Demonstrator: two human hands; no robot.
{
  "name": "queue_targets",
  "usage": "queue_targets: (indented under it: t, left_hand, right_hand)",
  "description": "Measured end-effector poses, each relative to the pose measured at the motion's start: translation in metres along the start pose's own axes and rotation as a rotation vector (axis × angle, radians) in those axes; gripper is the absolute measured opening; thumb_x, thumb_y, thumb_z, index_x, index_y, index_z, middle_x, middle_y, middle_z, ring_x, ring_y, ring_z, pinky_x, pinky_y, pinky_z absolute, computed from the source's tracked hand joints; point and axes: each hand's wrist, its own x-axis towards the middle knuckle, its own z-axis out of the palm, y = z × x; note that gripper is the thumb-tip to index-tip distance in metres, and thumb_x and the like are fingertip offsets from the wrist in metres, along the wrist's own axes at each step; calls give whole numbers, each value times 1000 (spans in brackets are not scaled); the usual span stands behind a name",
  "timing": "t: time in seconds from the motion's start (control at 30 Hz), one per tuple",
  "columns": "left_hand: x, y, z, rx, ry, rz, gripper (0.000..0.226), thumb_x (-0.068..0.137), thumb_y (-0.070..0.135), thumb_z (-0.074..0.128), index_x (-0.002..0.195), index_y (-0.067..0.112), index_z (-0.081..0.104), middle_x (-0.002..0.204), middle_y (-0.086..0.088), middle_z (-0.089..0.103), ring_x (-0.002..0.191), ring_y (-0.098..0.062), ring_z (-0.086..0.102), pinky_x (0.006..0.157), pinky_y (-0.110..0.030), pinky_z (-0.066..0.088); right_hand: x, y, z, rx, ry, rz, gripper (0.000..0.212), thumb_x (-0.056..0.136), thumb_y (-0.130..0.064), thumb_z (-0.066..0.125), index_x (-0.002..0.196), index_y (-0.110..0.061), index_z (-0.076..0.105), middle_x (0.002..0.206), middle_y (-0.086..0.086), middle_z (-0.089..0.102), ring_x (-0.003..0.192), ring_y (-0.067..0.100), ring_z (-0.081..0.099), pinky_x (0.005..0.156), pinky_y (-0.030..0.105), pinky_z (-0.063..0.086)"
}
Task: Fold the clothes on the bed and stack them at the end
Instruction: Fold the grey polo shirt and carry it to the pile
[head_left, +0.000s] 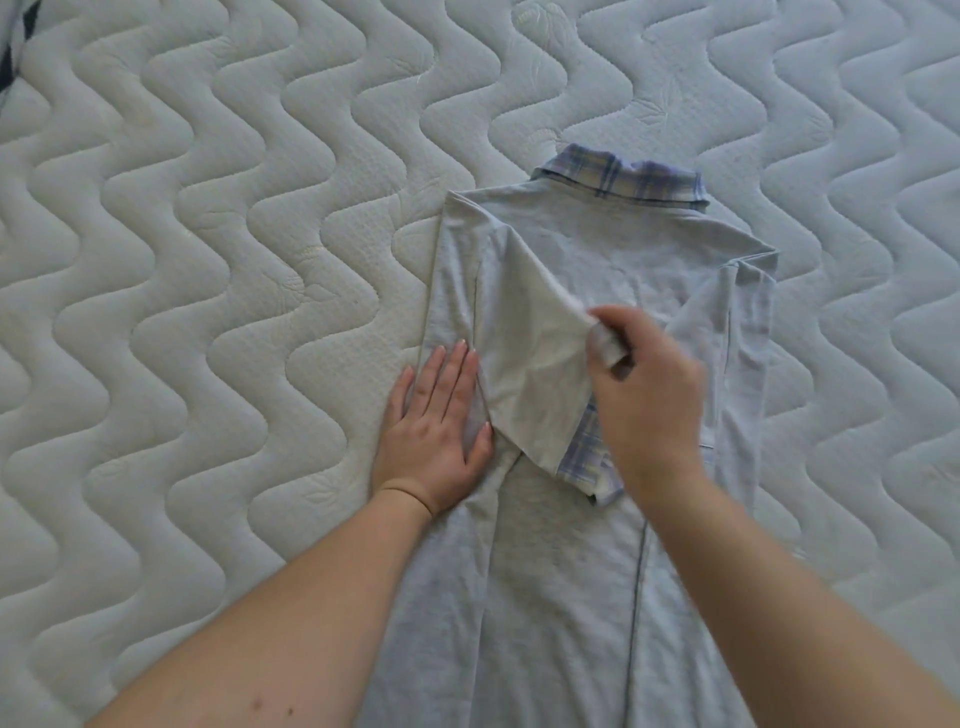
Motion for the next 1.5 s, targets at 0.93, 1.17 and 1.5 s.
queue_targets:
  t: [0.93, 1.17, 1.5]
  left_hand:
    - [-1, 1, -4, -71, -21, -12, 59, 96, 29, 29, 151, 9, 35, 159, -5, 31, 148, -19, 24, 120, -46, 19]
    - [-1, 1, -7, -132, -19, -19, 63, 95, 29, 30, 153, 7, 22, 160, -8, 28, 148, -22, 27, 119, -48, 21]
    - [-2, -3, -6, -238, 59, 28, 58, 99, 35, 24, 153, 14, 22, 158, -12, 32, 147, -25, 30, 116, -51, 27]
  right_hand:
    - [15, -8, 46, -283, -264, -108, 43, 100, -39, 47, 142, -31, 48, 144, 2, 42, 134, 23, 33, 110, 39, 21]
    - [84, -44, 99, -531, -479, -412, 34, 101, -43, 38, 122, -30, 62, 163, 9, 11, 149, 30, 3, 116, 50, 3]
    - [151, -11, 77, -587, -533, -414, 34, 101, -45, 39, 126, -36, 61, 157, 5, 28, 147, 26, 13, 114, 45, 7]
